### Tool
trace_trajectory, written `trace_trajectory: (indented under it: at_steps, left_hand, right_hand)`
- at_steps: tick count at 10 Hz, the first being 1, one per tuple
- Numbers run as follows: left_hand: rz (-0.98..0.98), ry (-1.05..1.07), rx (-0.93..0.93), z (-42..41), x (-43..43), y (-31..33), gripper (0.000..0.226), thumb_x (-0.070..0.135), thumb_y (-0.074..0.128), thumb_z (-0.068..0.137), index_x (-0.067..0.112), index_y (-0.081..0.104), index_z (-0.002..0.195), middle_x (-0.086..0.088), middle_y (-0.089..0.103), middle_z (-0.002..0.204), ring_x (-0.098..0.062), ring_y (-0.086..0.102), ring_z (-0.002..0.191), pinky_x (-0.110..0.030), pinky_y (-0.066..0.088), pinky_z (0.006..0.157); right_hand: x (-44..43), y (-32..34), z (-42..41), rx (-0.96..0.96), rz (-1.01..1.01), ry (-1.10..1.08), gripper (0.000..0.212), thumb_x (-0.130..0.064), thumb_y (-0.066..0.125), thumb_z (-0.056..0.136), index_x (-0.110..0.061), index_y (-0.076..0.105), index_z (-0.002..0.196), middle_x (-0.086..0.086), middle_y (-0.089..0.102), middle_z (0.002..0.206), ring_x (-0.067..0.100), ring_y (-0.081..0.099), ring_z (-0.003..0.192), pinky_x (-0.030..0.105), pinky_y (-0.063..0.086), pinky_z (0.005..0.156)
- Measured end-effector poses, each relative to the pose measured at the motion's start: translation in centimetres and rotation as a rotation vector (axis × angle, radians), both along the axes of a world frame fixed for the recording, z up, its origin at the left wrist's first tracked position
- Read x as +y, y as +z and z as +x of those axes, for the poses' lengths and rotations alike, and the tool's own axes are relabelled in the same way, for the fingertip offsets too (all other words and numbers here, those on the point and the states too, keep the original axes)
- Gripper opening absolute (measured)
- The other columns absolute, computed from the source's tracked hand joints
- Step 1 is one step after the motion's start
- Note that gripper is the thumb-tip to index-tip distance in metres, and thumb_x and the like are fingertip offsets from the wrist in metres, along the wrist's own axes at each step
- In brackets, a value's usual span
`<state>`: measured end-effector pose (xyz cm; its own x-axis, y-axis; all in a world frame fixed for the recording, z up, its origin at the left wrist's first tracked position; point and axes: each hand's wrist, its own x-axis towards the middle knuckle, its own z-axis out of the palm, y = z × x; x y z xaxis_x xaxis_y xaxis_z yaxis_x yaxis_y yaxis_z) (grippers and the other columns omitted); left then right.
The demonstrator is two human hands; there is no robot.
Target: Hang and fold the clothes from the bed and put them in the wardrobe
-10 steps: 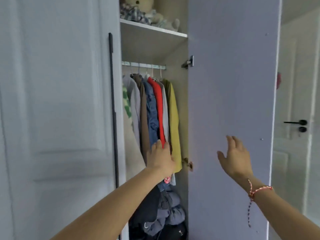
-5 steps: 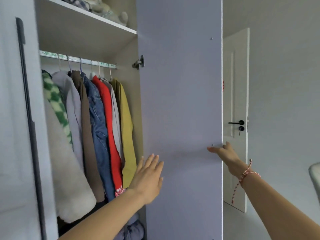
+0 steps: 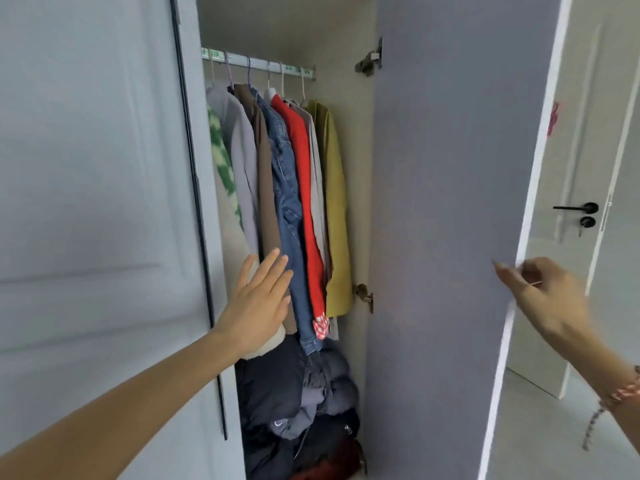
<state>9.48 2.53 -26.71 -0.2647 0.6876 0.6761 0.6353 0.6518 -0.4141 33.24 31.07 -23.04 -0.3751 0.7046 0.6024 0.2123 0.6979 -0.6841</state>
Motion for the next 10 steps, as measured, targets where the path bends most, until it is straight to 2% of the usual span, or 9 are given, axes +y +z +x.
trace_trajectory:
  at_steps: [2, 3, 4, 5, 6, 7, 8, 9, 10]
  left_hand:
    - [0.014, -0.063, 0.039, 1.5, -2.8, -0.8, 0.051, 0.027, 0.027, 0.093, 0.004, 0.048, 0.133, -0.016, 0.044, 0.142, -0.026, 0.028, 0.135, -0.049, 0.016, 0.11]
    - [0.025, 0.003, 0.071, 1.1, -5.8, -1.2, 0.047, 0.024, 0.032, 0.094, 0.004, 0.046, 0.135, -0.016, 0.043, 0.142, -0.03, 0.037, 0.134, -0.048, 0.008, 0.111]
    - [-0.019, 0.166, 0.073, -0.5, -9.8, -0.2, 0.052, 0.025, 0.058, 0.085, 0.003, 0.051, 0.131, -0.016, 0.046, 0.14, -0.033, 0.042, 0.131, -0.047, 0.005, 0.11]
    - [-0.116, 0.302, 0.01, -2.0, -13.1, 0.4, 0.064, 0.032, 0.064, 0.082, 0.005, 0.044, 0.137, -0.014, 0.037, 0.147, -0.031, 0.033, 0.137, -0.047, -0.005, 0.109]
    - [-0.237, 0.379, -0.067, -5.2, -15.5, 0.7, 0.058, 0.038, 0.066, 0.079, 0.01, 0.055, 0.129, -0.01, 0.049, 0.138, -0.027, 0.046, 0.129, -0.047, -0.004, 0.108]
    - [-0.208, 0.342, -0.09, -7.5, -15.0, -0.1, 0.054, 0.036, 0.037, 0.092, 0.01, 0.042, 0.139, -0.008, 0.032, 0.149, -0.021, 0.035, 0.137, -0.048, -0.006, 0.113]
    - [-0.214, 0.404, -0.177, -9.0, -14.5, -1.0, 0.06, 0.036, 0.018, 0.101, 0.013, -0.011, 0.148, -0.002, -0.025, 0.152, -0.019, -0.019, 0.143, -0.048, -0.02, 0.108]
    - [-0.197, 0.427, -0.224, -10.2, -14.2, -0.8, 0.061, 0.037, 0.018, 0.101, 0.014, -0.011, 0.149, -0.002, -0.021, 0.155, -0.017, -0.02, 0.142, -0.047, -0.019, 0.11]
    - [-0.177, 0.456, -0.344, -10.2, -13.1, 0.7, 0.062, 0.035, 0.026, 0.1, 0.013, -0.005, 0.15, -0.003, -0.016, 0.156, -0.016, -0.016, 0.144, -0.049, -0.012, 0.113]
  right_hand:
    - [-12.5, -2.6, -5.6, -0.106, 0.26, 0.296, 0.026, -0.034, 0.054, 0.089, -0.013, 0.06, 0.104, 0.003, 0.06, 0.1, 0.021, 0.06, 0.09, 0.035, 0.049, 0.08]
    - [-18.1, -4.1, -11.3, -0.313, 0.294, 0.48, 0.061, -0.029, 0.055, 0.09, -0.01, 0.029, 0.142, 0.01, 0.039, 0.134, 0.027, 0.049, 0.114, 0.032, 0.04, 0.095]
    - [-22.9, -4.6, -17.2, -0.423, 0.328, 0.573, 0.074, -0.027, 0.055, 0.089, -0.01, 0.013, 0.148, 0.011, 0.018, 0.152, 0.028, 0.034, 0.132, 0.031, 0.031, 0.106]
    - [-24.3, -5.1, -21.6, -0.576, 0.242, 0.667, 0.076, -0.039, 0.047, 0.094, -0.015, 0.002, 0.15, 0.005, -0.005, 0.158, 0.023, 0.018, 0.143, 0.035, 0.023, 0.113]
    - [-25.9, -4.6, -24.9, -0.404, -0.039, 0.786, 0.073, -0.054, 0.031, 0.096, -0.02, -0.003, 0.15, -0.003, 0.005, 0.158, 0.018, 0.016, 0.144, 0.035, 0.016, 0.116]
    - [-26.7, -4.3, -27.6, -0.29, -0.1, 0.78, 0.077, -0.062, 0.029, 0.092, -0.022, -0.003, 0.15, -0.007, 0.009, 0.158, 0.019, 0.021, 0.143, 0.031, 0.017, 0.114]
    - [-26.6, -4.7, -29.1, -0.281, -0.072, 0.788, 0.076, -0.06, 0.028, 0.093, -0.021, -0.003, 0.15, -0.008, 0.006, 0.158, 0.018, 0.015, 0.144, 0.034, 0.008, 0.118]
    - [-26.0, -4.8, -30.0, -0.336, -0.099, 0.852, 0.075, -0.058, 0.028, 0.094, -0.022, -0.007, 0.15, -0.009, 0.001, 0.158, 0.012, 0.009, 0.145, 0.032, 0.001, 0.117]
    - [-25.3, -2.9, -29.5, -0.416, -0.176, 0.914, 0.078, -0.054, 0.037, 0.094, -0.02, -0.004, 0.15, -0.004, 0.005, 0.158, 0.016, 0.016, 0.144, 0.03, 0.014, 0.115]
